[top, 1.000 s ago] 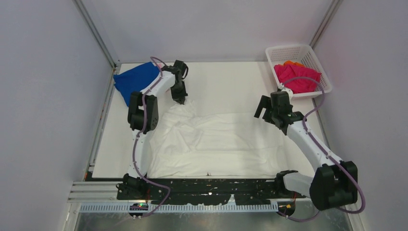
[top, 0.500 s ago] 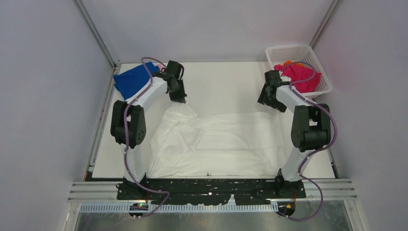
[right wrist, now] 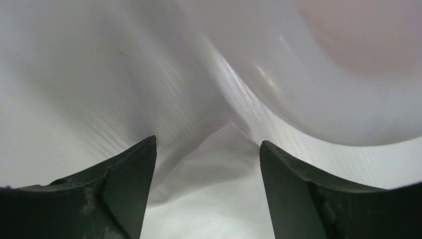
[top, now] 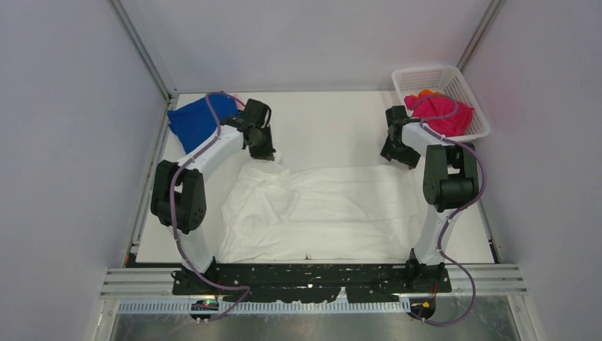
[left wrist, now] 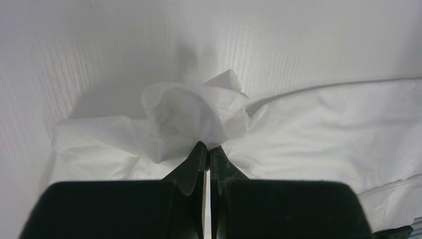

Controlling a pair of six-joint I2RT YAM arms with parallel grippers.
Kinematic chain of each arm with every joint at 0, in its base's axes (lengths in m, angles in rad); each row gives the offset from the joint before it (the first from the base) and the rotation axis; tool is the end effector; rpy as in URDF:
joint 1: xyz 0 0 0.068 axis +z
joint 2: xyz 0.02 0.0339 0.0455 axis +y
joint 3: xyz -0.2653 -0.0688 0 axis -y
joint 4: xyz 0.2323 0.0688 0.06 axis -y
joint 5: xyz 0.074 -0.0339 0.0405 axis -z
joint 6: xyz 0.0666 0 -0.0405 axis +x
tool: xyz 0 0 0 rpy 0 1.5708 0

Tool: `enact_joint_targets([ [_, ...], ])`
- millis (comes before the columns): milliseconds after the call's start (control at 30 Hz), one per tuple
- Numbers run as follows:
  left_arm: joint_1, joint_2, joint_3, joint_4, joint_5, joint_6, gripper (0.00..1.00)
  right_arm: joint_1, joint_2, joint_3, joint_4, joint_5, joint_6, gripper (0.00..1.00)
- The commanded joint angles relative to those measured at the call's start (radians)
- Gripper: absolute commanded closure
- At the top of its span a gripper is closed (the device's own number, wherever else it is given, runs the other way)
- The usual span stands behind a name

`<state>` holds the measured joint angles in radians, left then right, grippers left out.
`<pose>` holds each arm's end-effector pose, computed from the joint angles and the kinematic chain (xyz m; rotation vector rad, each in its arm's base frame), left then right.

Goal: Fold and stack the t-shirts
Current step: Grab the side of the flattened tshirt furthest away from the robot with both arms

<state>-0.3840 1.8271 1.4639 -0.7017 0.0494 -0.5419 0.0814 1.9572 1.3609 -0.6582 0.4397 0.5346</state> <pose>0.3639 -0.1506 0.2208 -0.1948 2.6796 -0.3695 0.3887 0.0033 0.1508 0.6944 2.5873 -0.4407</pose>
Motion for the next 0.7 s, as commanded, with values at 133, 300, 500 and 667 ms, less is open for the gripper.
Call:
enact_joint_targets([
  [133, -0.017, -0.109, -0.071, 0.047, -0.024, -0.003, 1.00, 0.008, -0.085, -0.093, 0.000, 0.062, 0.028, 0.41],
  [300, -0.030, -0.151, -0.119, 0.064, -0.033, -0.001, 1.00, 0.009, -0.097, -0.099, 0.030, 0.074, 0.018, 0.72],
  [500, -0.038, -0.184, -0.156, 0.074, -0.039, 0.004, 1.00, 0.021, -0.130, -0.087, 0.054, 0.074, -0.030, 0.80],
  [667, -0.059, -0.241, -0.198, 0.087, -0.074, 0.009, 1.00, 0.049, -0.218, -0.147, 0.064, 0.084, -0.038, 0.81],
])
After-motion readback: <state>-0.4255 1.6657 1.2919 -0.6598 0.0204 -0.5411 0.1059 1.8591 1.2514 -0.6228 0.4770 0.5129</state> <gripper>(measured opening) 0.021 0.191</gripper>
